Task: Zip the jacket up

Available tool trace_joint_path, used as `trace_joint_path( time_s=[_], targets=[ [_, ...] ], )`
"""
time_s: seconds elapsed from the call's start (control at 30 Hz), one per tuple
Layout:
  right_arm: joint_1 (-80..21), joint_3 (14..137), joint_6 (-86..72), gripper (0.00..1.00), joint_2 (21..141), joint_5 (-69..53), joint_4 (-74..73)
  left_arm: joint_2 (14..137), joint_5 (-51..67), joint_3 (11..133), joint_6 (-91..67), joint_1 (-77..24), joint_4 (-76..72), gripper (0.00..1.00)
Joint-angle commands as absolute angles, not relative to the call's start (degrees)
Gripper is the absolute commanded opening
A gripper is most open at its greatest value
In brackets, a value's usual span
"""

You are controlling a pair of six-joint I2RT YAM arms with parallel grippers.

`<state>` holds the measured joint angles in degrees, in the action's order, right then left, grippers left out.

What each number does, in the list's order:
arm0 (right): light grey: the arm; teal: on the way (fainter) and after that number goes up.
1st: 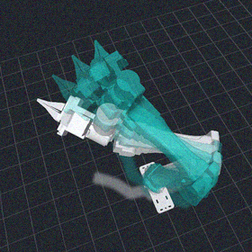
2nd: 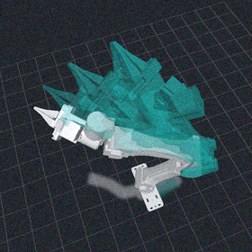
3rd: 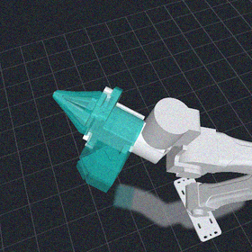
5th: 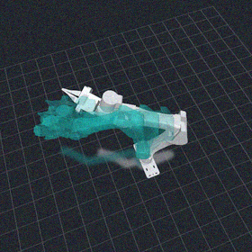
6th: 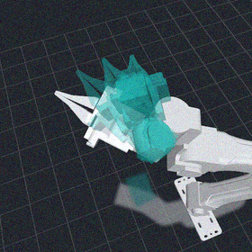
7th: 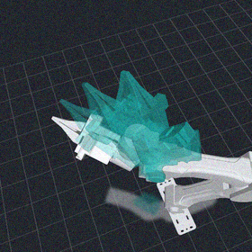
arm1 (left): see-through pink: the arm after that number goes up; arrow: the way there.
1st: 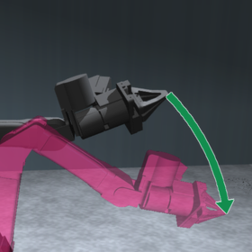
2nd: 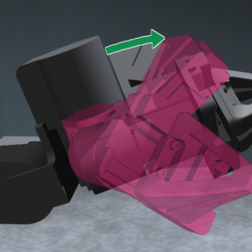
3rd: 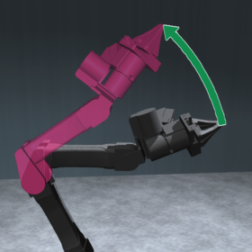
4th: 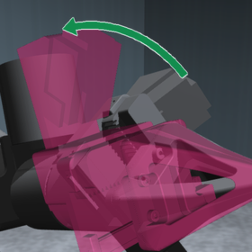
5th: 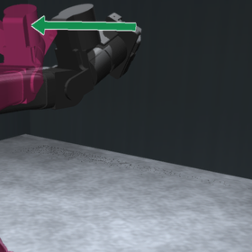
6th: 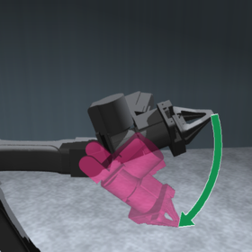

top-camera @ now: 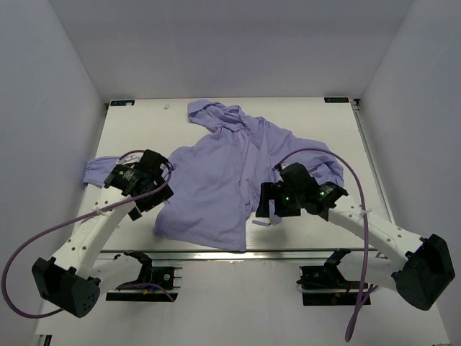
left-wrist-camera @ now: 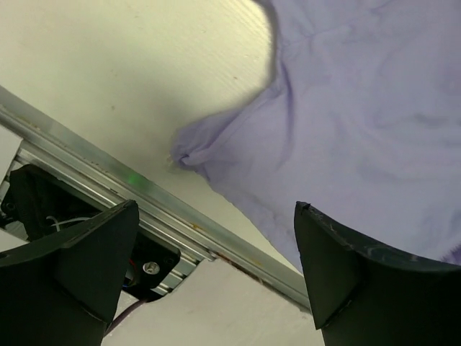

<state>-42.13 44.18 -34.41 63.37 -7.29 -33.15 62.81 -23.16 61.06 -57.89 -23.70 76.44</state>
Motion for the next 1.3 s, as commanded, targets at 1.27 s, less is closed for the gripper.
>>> trace_joint_path(
  time_s=[1.27],
  targets=[
    [-42.2, 61.3, -27.9, 0.89, 86.0, -3.3, -31.9, 119.2, -5.1, 90.8, -39.2, -26.0, 37.6, 0.98]
  ],
)
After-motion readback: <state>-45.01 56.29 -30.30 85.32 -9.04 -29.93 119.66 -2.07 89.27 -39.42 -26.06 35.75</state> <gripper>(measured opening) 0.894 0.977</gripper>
